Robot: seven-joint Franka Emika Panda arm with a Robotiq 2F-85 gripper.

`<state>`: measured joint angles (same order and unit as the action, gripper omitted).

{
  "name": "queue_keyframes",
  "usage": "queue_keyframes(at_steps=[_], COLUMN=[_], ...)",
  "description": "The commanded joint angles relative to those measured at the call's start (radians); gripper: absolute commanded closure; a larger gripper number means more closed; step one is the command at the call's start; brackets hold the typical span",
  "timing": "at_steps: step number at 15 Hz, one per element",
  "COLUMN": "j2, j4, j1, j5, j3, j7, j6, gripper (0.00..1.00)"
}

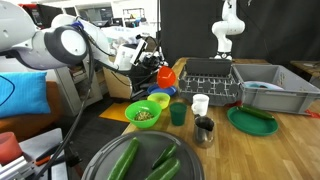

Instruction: Pour the contents in the orange bowl into the yellow bowl, place the orange bowl on the dark blue plate

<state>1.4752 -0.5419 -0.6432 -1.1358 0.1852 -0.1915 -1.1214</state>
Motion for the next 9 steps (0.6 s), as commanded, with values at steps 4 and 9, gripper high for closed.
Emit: queue_keyframes(at_steps=[4,9], j2=[0.0,0.0], j4=[-0.033,-0.055], j1=[-0.013,-0.026], j5=[-0.045,-0.084], j3=[0.003,0.005], j7=[-0.021,-0.022], j6=[-0.015,-0.014], gripper=[0.98,0.98])
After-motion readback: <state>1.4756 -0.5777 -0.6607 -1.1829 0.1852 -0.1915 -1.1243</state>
